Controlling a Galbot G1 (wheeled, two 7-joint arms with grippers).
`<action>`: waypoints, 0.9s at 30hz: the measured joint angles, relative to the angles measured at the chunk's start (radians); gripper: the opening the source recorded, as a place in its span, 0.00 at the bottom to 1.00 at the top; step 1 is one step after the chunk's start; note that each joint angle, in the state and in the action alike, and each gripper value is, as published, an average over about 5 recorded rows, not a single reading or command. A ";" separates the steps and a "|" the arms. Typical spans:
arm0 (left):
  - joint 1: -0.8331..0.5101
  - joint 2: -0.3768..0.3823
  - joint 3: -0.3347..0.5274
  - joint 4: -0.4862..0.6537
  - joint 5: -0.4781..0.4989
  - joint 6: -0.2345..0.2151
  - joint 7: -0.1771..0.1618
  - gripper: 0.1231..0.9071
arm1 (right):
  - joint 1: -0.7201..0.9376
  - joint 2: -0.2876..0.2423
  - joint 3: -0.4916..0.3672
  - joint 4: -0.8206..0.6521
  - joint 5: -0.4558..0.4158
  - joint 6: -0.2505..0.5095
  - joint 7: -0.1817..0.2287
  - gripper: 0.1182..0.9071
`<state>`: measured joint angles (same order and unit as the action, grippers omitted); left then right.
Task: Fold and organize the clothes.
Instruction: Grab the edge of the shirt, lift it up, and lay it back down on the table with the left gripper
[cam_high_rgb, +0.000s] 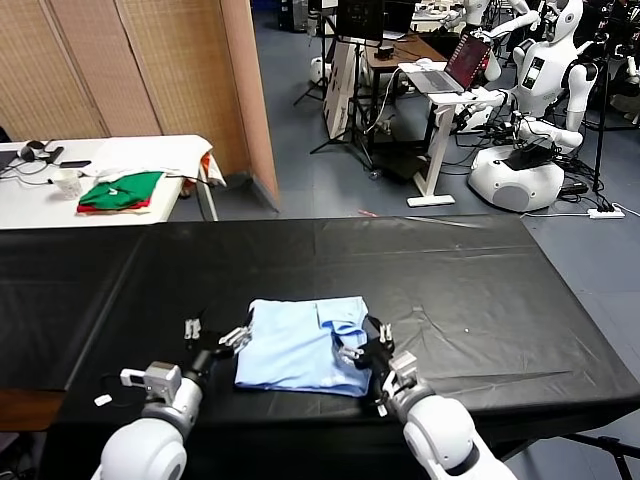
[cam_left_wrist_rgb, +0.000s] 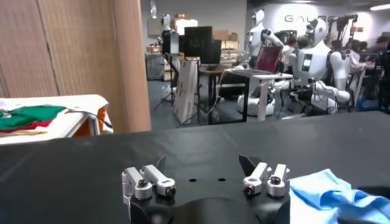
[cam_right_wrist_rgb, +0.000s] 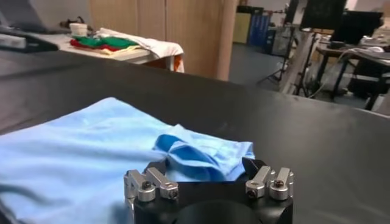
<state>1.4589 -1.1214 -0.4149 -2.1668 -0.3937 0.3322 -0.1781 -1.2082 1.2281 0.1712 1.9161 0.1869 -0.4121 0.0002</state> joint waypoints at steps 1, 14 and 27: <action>0.000 -0.001 0.000 0.001 0.000 0.000 0.000 1.00 | 0.004 0.003 0.002 -0.004 0.000 0.000 0.004 1.00; 0.013 -0.005 -0.004 0.007 0.009 -0.003 -0.001 1.00 | 0.010 0.022 0.014 -0.003 0.053 -0.026 0.001 1.00; 0.017 -0.015 0.003 0.023 0.022 -0.005 -0.001 1.00 | 0.049 0.024 -0.023 0.005 0.007 -0.053 0.014 1.00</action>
<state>1.4757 -1.1367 -0.4117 -2.1438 -0.3719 0.3271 -0.1791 -1.1588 1.2519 0.1487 1.9209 0.1939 -0.4647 0.0142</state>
